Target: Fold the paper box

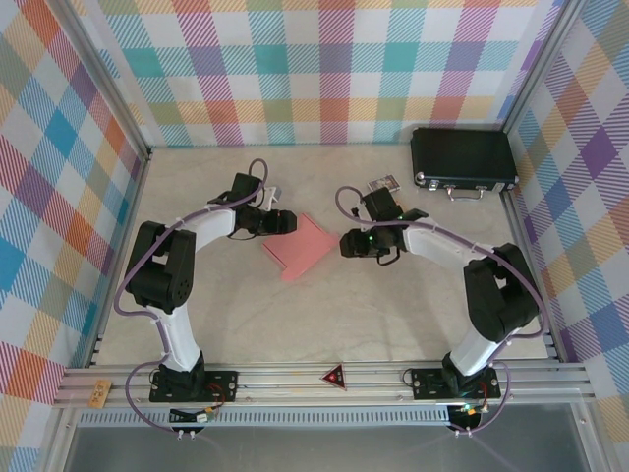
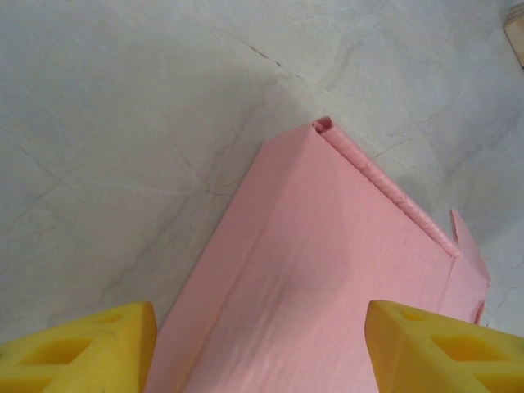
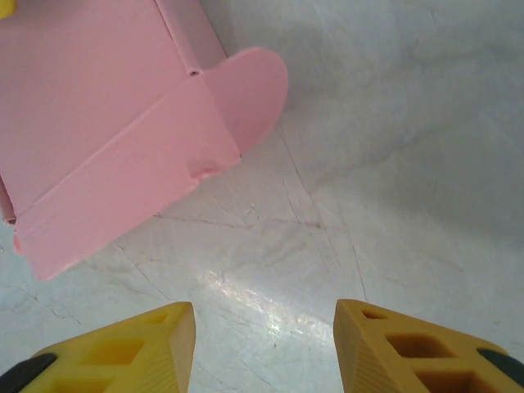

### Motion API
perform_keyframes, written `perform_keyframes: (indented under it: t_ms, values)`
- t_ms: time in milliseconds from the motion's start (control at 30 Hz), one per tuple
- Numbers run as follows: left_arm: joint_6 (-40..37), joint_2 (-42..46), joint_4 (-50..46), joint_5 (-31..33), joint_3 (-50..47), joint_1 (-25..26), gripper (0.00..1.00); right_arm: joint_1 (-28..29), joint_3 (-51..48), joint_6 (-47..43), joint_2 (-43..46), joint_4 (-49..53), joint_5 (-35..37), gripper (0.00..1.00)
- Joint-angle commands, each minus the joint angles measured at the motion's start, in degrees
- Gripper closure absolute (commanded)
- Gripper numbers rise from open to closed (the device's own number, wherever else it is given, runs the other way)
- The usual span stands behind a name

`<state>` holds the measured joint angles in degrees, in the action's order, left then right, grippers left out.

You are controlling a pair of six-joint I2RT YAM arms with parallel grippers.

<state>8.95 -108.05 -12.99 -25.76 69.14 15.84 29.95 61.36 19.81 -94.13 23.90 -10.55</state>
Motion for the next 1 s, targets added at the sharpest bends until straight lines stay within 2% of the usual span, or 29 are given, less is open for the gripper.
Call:
perform_keyframes:
  t_ms: [0,133,567,767,967]
  values:
    - [4.66,2.27,1.57,-1.63,-3.62,0.11,0.35,-0.38,-2.70,3.72,2.87,-4.44,-2.81,0.50]
    - [11.53,4.77,3.88,-1.84,-7.76,1.29,0.40,-0.42,-6.31,7.40,3.77,-8.64,-5.47,0.50]
    - [28.15,15.93,9.64,5.09,-18.96,8.50,0.40,-0.61,-10.44,16.08,3.95,-16.17,-7.51,0.48]
    - [28.92,18.21,10.41,9.51,-21.25,9.27,0.38,-1.04,-9.27,18.59,1.60,-14.86,-8.87,0.45]
    - [24.10,15.72,7.40,10.80,-18.11,9.21,0.38,-1.05,-11.88,23.82,-0.16,-22.85,-10.96,0.42]
